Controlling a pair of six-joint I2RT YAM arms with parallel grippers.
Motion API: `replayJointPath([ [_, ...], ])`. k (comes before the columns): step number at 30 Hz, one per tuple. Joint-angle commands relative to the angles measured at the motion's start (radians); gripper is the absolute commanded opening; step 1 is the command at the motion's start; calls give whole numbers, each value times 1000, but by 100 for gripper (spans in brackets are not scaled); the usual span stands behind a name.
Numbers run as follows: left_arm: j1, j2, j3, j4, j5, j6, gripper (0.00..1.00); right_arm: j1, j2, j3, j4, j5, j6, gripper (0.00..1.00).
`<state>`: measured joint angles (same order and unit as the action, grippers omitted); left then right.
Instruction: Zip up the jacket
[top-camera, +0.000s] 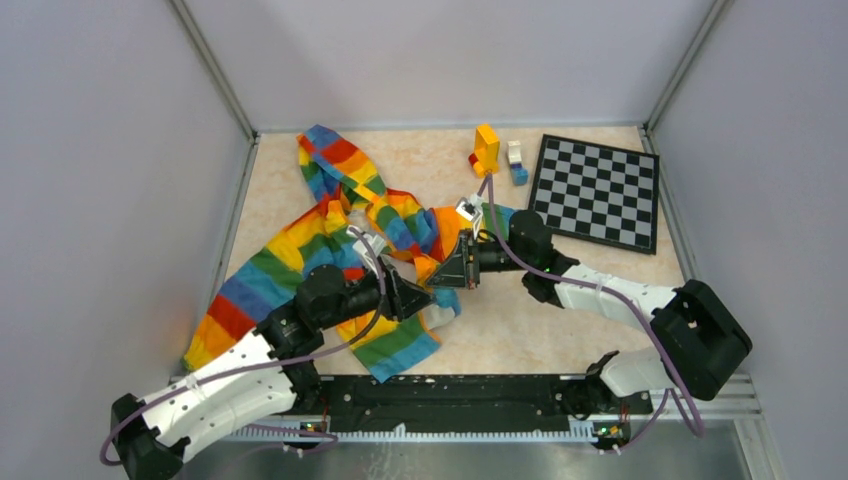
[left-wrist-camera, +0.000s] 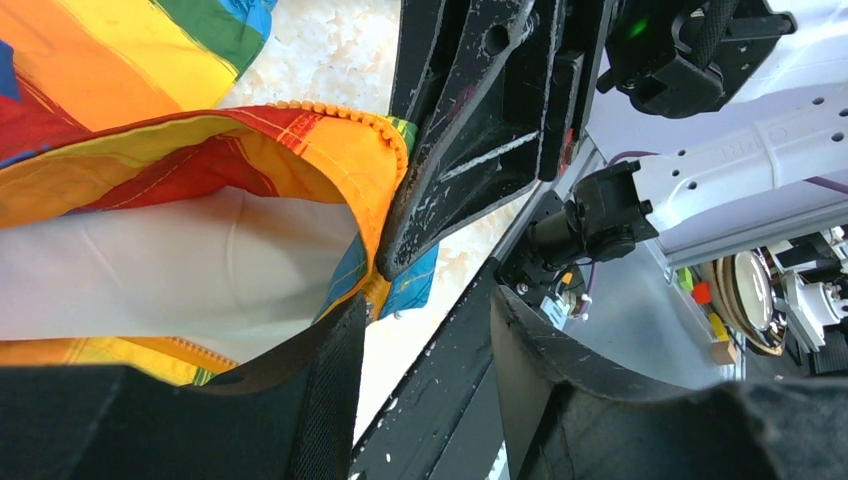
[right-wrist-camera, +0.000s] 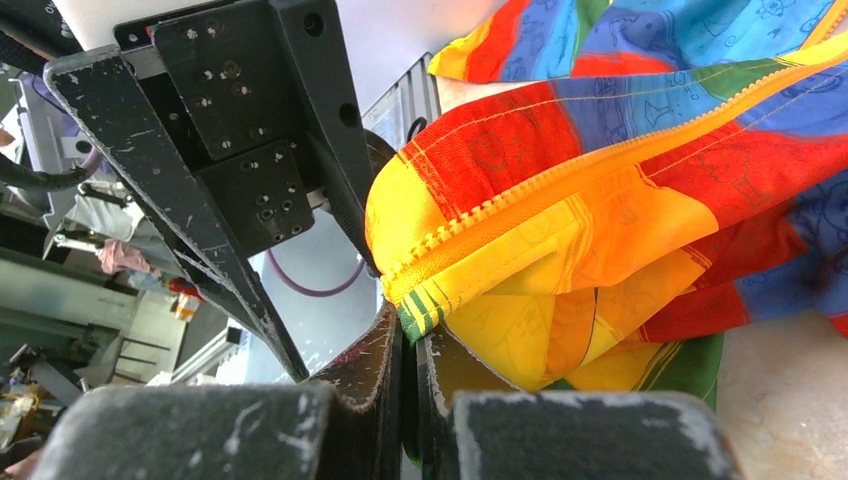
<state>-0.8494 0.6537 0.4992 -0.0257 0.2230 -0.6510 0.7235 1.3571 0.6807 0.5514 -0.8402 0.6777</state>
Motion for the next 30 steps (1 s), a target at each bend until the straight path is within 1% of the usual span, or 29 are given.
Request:
replayJointPath([
  [1, 2, 45, 31, 85, 12, 15, 53, -8, -18, 14, 76, -34, 9, 0],
  [6, 3, 74, 35, 112, 18, 31, 53, -9, -24, 10, 75, -39, 8, 0],
  [8, 3, 89, 32, 121, 28, 30, 49, -9, -24, 8, 76, -39, 8, 0],
  [12, 3, 119, 21, 144, 75, 21, 46, -9, -22, 8, 91, -42, 16, 0],
  [18, 3, 127, 15, 175, 106, 24, 32, -9, -15, 7, 95, -52, 17, 0],
  [22, 3, 109, 12, 164, 91, 19, 27, -9, -13, 8, 73, -65, -4, 0],
  [24, 3, 97, 10, 160, 83, 13, 22, -9, -17, 13, 34, -60, -27, 0],
  [27, 2, 95, 17, 121, 56, -1, 12, -7, -52, 44, -130, 16, -112, 16],
  [29, 3, 103, 26, 94, 47, -4, 6, -3, -86, 84, -310, 128, -184, 27],
  [30, 3, 110, 34, 77, 39, -4, 3, 3, -104, 109, -418, 212, -227, 32],
])
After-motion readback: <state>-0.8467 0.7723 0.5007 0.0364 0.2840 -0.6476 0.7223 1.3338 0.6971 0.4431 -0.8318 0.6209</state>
